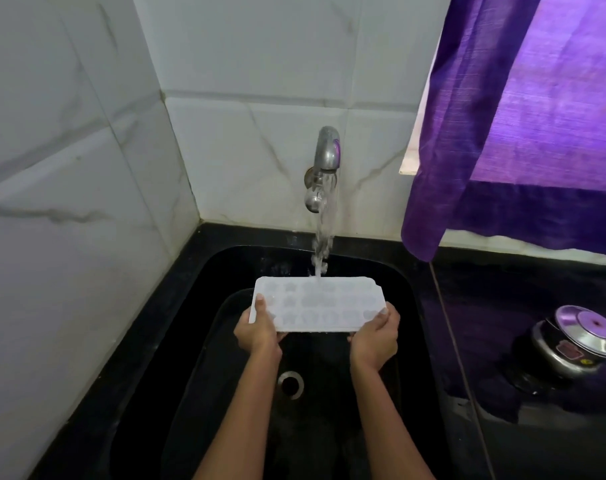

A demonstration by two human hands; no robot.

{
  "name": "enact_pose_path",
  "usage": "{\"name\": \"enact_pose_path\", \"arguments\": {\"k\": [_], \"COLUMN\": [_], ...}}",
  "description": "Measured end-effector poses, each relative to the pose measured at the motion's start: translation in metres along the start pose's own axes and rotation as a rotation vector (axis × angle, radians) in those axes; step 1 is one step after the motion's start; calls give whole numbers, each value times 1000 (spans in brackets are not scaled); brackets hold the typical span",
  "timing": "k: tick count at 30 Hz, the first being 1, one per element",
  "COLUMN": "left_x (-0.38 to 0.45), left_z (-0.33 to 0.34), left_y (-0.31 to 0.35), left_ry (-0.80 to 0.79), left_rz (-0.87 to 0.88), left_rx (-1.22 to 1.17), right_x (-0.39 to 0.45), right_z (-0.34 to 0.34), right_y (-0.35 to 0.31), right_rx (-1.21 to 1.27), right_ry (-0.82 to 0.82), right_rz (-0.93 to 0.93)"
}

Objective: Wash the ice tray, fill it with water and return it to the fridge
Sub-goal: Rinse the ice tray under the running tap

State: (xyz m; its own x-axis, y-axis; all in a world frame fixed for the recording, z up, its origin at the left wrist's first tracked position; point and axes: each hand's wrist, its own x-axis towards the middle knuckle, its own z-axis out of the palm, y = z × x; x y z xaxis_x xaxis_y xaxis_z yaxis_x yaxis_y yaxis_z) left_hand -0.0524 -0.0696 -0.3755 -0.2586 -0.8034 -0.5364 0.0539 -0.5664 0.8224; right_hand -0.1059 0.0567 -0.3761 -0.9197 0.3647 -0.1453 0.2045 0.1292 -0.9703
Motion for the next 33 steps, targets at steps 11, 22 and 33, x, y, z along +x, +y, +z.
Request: {"name": "enact_pose_path", "arguments": {"k": [11,22,33], "left_x": [20,27,18], "left_z": [-29,-29,-25], "left_y": [33,42,36], "left_ry": [136,91,34], "left_rz": [49,21,16], "left_rx": [-71,-65,-49], "right_x": [-19,11,54], "right_z": [41,59,132], "right_y": [-9,-82,-163], "right_rx": [-637,-635,-53], "right_ry": [-176,-329,-634], "right_rz": [-315,-394,5]}}
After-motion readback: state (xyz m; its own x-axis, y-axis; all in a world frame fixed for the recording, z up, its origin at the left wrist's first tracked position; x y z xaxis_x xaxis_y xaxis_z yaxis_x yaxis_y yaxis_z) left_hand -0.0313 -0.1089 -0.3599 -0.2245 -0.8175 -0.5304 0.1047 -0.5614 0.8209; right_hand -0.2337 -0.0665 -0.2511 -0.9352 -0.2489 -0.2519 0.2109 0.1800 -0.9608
